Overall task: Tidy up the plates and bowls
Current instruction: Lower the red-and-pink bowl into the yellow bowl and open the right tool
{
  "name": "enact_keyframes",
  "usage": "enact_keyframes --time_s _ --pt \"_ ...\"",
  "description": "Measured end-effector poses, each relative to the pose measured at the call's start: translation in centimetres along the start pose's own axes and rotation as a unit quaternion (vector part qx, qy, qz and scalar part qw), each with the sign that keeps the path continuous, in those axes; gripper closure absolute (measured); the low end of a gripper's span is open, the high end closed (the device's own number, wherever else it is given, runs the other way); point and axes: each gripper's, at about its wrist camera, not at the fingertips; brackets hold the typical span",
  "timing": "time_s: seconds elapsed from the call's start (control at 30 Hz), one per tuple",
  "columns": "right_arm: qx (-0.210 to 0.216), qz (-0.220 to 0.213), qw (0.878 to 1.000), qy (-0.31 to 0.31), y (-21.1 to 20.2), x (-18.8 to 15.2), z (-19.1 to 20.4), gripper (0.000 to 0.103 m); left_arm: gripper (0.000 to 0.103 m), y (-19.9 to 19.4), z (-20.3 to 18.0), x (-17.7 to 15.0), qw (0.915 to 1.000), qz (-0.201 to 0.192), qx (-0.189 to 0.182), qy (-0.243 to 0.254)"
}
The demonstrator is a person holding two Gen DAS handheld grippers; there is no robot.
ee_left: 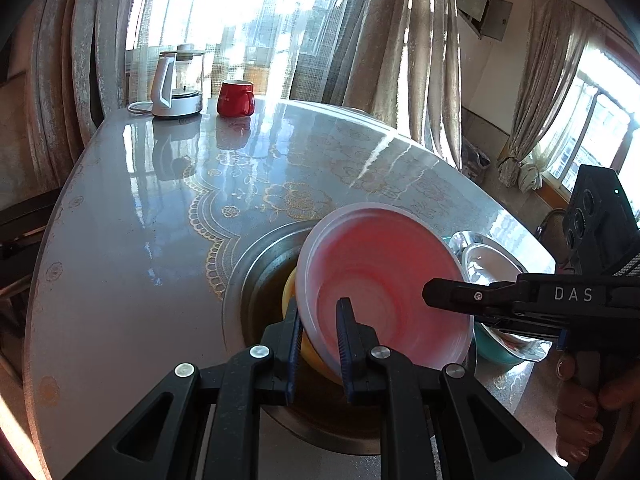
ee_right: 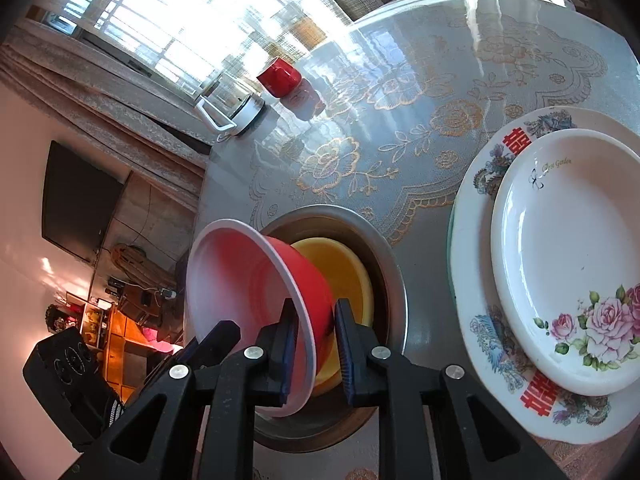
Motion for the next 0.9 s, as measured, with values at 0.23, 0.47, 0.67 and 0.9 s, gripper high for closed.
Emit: enact_keyframes --time_s 0.23,0.47,0.67,0.9 --pt "-0.003 0.009 1.000 -0.009 0.7 -0.4 -0.1 0.083 0.086 0.0 -0.3 0.0 0.9999 0.003 0.011 0.004" --pt "-0.015 0.003 0.999 -0.035 0.4 -0.3 0.5 0.080 0.086 0.2 -0.6 -0.1 0.9993 0.012 0.036 0.009" --pt "-0.029 -0.008 0.998 -0.051 0.0 -0.2 0.8 0.072 0.086 0.5 -0.6 -0.4 0.9988 0.016 0.046 0.007" --pt "-0.042 -0.015 0.997 -0.070 0.2 -0.3 1.5 0.071 0.086 0.4 -0.6 -0.5 0.9983 0.016 0.055 0.008"
Point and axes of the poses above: each gripper's, at about its wrist camera, not at the fingertips, and y roughly the way its jaws point, z to its left, x to its top, and after that the axes turned 11 degrees about -x, right-handed
